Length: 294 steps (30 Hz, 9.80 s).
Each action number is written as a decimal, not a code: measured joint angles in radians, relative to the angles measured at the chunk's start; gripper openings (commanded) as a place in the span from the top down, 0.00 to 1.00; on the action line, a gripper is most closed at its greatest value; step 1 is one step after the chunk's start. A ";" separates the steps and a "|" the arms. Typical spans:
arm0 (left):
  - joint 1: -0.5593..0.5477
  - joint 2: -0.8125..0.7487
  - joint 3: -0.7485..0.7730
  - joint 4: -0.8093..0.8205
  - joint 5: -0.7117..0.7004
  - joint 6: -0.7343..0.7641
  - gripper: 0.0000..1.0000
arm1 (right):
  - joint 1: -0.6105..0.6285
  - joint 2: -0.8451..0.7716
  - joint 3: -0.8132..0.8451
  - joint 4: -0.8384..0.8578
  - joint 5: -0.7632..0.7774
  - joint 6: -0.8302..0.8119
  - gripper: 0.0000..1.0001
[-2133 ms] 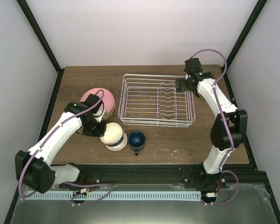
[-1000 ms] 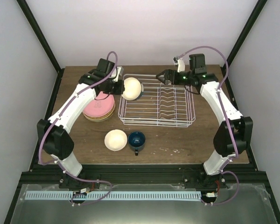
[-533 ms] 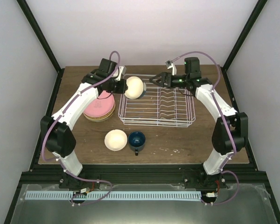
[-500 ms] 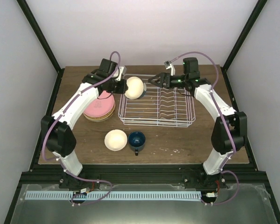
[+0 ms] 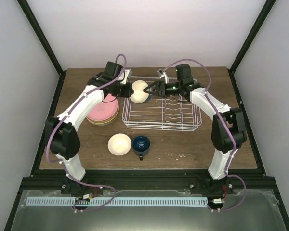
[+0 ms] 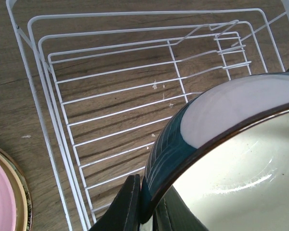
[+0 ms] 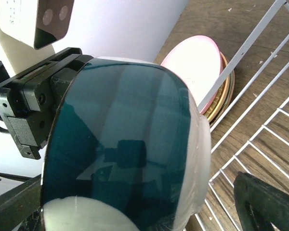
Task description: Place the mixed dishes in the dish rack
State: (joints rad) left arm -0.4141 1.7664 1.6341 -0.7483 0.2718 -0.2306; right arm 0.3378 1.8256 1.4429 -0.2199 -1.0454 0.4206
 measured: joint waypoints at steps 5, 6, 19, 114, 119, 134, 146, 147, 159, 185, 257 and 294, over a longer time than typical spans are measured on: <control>0.000 0.010 0.000 0.007 0.013 0.000 1.00 | 0.003 0.004 0.002 0.003 -0.008 -0.006 0.12; 0.000 0.014 0.000 0.008 0.016 0.000 1.00 | 0.005 0.005 0.002 0.005 -0.012 -0.006 0.14; 0.002 0.031 0.000 0.011 0.025 0.003 1.00 | 0.004 0.053 0.002 0.056 -0.069 0.031 0.36; 0.217 -0.319 -0.148 -0.055 -0.127 0.049 0.00 | 0.418 0.439 0.327 -0.097 1.775 -1.026 0.42; 0.220 -0.309 -0.147 -0.060 -0.121 0.054 0.00 | 0.420 0.461 0.329 -0.051 1.810 -1.063 0.41; 0.220 -0.303 -0.147 -0.069 -0.109 0.055 0.00 | 0.423 0.468 0.294 -0.067 1.785 -1.041 0.00; 0.222 -0.302 -0.147 -0.069 -0.105 0.053 0.00 | 0.425 0.399 0.291 -0.181 1.652 -0.940 0.00; 0.222 -0.301 -0.147 -0.069 -0.104 0.053 0.00 | 0.425 0.393 0.291 -0.185 1.645 -0.934 0.00; 0.223 -0.286 -0.153 -0.101 -0.084 0.059 0.00 | 0.425 0.333 0.301 -0.315 1.509 -0.830 0.00; 0.052 -0.420 -0.475 -0.417 -0.136 -0.029 0.00 | 0.088 0.060 0.417 -0.473 0.903 -0.219 0.00; 0.025 -0.259 -0.787 -0.178 -0.031 -0.123 1.00 | 0.004 -0.047 0.316 -0.458 0.692 -0.058 0.00; 0.063 -0.420 -0.313 -0.331 -0.087 0.011 1.00 | 0.000 0.066 0.349 -0.328 0.124 -0.146 0.00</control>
State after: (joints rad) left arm -0.3508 1.3460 1.3209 -1.0790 0.1848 -0.2199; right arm 0.3378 1.8915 1.7916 -0.5480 -0.9211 0.2745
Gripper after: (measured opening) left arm 0.109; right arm 0.999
